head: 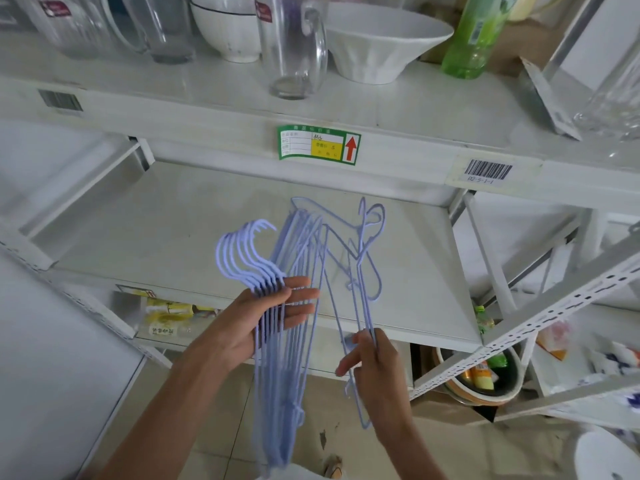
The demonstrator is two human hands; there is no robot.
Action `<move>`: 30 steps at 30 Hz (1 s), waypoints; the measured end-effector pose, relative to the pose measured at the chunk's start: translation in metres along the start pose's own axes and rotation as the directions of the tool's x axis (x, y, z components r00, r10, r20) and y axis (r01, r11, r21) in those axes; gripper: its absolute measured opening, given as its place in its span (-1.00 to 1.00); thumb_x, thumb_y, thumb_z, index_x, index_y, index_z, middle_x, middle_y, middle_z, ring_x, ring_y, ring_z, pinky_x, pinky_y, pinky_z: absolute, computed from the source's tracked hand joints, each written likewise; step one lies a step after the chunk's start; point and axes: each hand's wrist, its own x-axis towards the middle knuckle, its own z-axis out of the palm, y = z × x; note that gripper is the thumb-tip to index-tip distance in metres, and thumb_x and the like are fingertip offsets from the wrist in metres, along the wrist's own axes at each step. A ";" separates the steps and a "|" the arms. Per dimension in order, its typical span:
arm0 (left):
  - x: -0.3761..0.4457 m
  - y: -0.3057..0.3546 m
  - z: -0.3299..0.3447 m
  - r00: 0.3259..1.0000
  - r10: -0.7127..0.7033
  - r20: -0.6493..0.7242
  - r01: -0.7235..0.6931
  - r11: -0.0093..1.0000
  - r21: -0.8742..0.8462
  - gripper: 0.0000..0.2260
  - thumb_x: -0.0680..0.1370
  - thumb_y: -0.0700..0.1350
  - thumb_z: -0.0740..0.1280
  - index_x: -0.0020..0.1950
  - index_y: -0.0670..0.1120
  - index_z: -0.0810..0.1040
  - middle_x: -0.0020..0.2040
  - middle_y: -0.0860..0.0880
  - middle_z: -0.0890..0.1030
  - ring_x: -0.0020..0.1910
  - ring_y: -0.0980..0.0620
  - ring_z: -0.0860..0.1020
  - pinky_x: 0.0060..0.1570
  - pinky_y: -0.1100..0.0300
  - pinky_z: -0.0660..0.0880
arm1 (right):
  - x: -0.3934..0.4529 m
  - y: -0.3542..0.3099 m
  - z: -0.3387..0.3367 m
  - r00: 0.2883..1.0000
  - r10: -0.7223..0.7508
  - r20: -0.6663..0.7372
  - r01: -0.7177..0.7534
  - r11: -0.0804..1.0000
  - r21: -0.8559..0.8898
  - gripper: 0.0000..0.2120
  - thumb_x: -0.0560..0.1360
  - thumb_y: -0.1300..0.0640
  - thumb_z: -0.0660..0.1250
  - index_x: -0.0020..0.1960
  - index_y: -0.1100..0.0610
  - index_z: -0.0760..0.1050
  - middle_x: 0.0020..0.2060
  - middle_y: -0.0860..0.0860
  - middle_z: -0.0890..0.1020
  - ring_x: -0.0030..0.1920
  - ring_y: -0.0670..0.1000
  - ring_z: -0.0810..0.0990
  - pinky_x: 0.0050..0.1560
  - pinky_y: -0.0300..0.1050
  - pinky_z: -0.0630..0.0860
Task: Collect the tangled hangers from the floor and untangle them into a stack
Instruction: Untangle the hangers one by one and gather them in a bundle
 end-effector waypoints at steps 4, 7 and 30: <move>0.016 -0.023 0.007 0.998 -0.004 -0.057 -0.009 0.974 -0.228 -0.66 0.62 -0.21 0.32 0.39 -0.25 0.53 0.36 -0.29 0.59 0.34 -0.23 0.59 0.17 0.06 0.62 | -0.024 0.012 0.018 0.999 -0.041 0.034 0.037 0.995 0.093 -0.66 0.73 0.03 0.07 -0.17 0.03 0.43 -0.30 0.12 0.72 -0.46 0.02 0.37 -0.40 -0.10 0.32; 0.025 -0.033 0.011 0.994 -0.078 -0.074 0.044 0.922 -0.384 -0.58 0.64 -0.16 0.32 0.47 -0.28 0.44 0.39 -0.31 0.56 0.36 -0.25 0.56 0.25 0.00 0.60 | -0.036 0.022 0.025 0.982 -0.148 0.119 0.166 0.973 -0.160 -0.73 0.73 -0.01 0.09 -0.14 -0.06 0.33 -0.24 0.05 0.71 -0.40 0.02 0.57 -0.36 -0.06 0.43; 0.013 0.008 0.007 0.994 -0.027 -0.106 0.038 0.993 0.108 -0.65 0.48 -0.11 0.55 0.20 -0.24 0.67 0.18 -0.27 0.70 0.18 -0.23 0.68 0.07 0.05 0.66 | -0.072 0.017 0.018 0.803 -0.035 0.594 -0.162 0.947 0.276 -0.67 0.74 0.03 0.17 0.36 0.12 0.60 0.22 0.19 0.69 0.26 0.23 0.67 0.30 0.23 0.58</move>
